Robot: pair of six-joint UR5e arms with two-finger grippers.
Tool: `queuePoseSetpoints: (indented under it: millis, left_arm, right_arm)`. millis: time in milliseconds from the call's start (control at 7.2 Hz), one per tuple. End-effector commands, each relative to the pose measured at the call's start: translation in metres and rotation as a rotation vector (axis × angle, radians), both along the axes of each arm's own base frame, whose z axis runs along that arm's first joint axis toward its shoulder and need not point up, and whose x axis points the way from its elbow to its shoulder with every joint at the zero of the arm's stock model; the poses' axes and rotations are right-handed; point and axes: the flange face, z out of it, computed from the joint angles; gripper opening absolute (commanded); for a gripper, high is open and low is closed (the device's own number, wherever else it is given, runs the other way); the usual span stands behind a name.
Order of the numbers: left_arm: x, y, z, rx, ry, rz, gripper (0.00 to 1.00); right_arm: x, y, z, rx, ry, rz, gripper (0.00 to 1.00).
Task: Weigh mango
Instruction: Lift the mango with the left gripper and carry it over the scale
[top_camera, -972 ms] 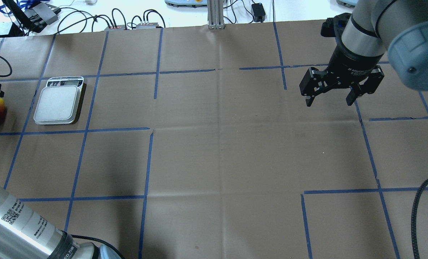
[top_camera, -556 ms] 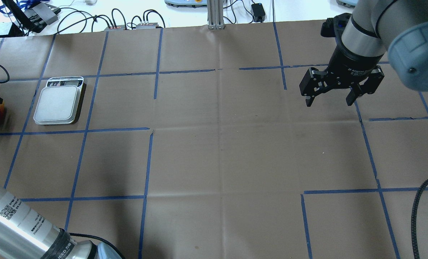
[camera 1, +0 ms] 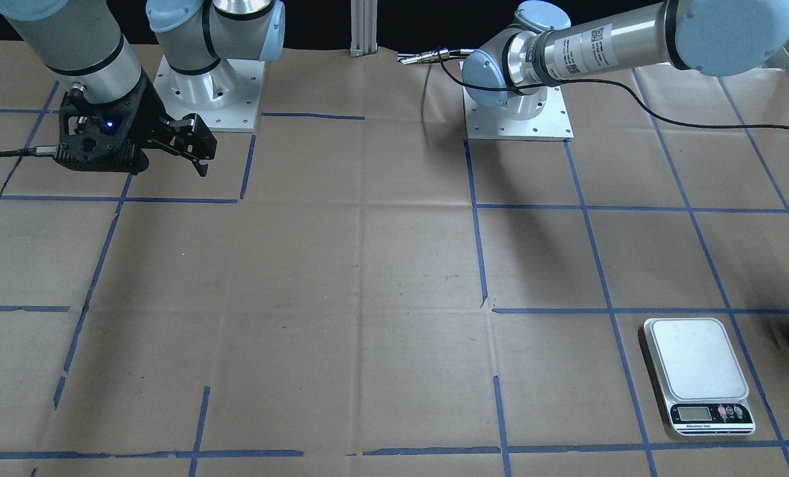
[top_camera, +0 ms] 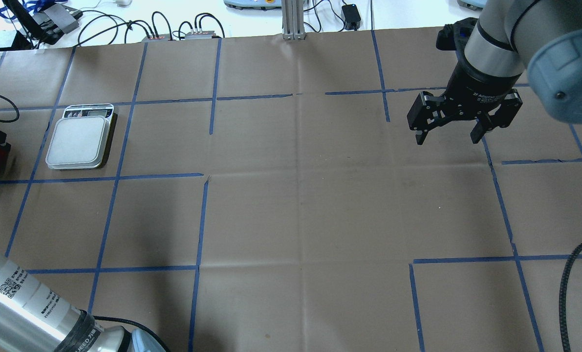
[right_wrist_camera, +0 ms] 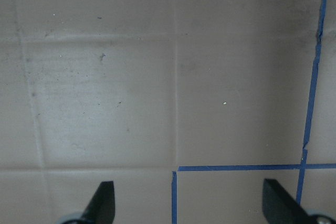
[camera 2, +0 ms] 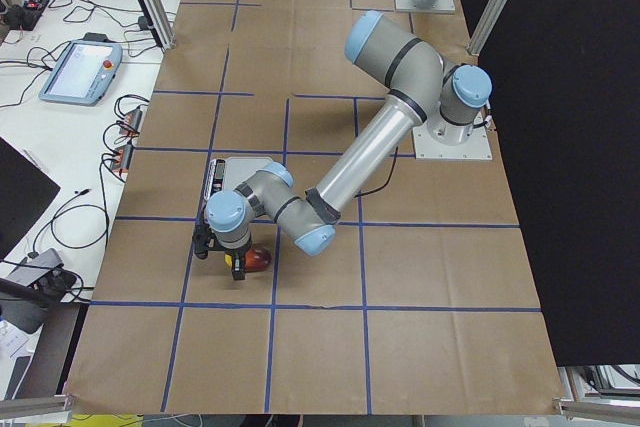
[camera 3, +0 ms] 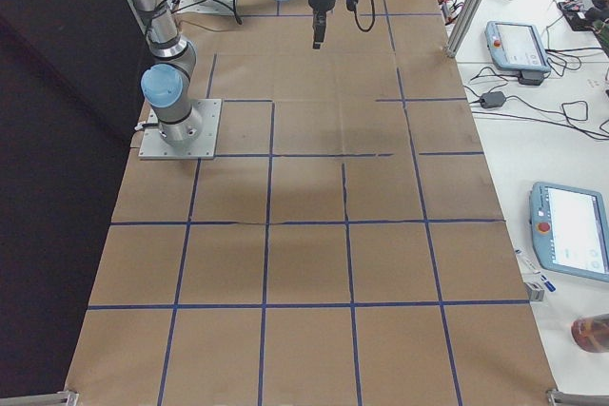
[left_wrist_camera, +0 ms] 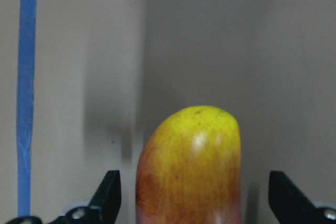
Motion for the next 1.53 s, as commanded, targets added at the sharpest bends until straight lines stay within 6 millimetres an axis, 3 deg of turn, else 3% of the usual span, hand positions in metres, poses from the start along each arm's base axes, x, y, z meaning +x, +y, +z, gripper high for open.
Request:
queuePoseSetpoints:
  millis: [0,278,417,556,694,833,972,1111,1389]
  left_arm:
    - [0.0,0.002,-0.002,0.007,0.001,-0.007,0.52]
    - [-0.003,0.006,0.0,0.037,0.033,-0.003,0.22]
    - [-0.007,0.007,0.017,0.035,0.028,0.0,0.22]
    - [-0.022,0.012,0.05,0.048,0.046,0.0,0.21]
    - [-0.044,0.018,0.078,0.04,0.039,0.021,0.21]
    - [-0.088,0.008,0.096,0.031,0.03,-0.007,0.21]
    - [-0.136,-0.006,0.098,0.037,0.032,-0.065,0.21]
    - [-0.169,-0.02,0.095,0.042,0.033,-0.113,0.22]
    - [-0.211,-0.039,0.078,0.06,0.045,-0.171,0.22]
  right_arm:
    - [0.0,0.0,0.0,0.0,0.0,0.0,1.0]
    - [0.0,0.0,0.0,0.0,0.0,0.0,1.0]
    - [0.0,0.0,0.0,0.0,0.0,0.0,1.0]
    - [0.0,0.0,0.0,0.0,0.0,0.0,1.0]
    - [0.0,0.0,0.0,0.0,0.0,0.0,1.0]
    - [0.0,0.0,0.0,0.0,0.0,0.0,1.0]
    - [0.0,0.0,0.0,0.0,0.0,0.0,1.0]
    - [0.0,0.0,0.0,0.0,0.0,0.0,1.0]
    - [0.0,0.0,0.0,0.0,0.0,0.0,1.0]
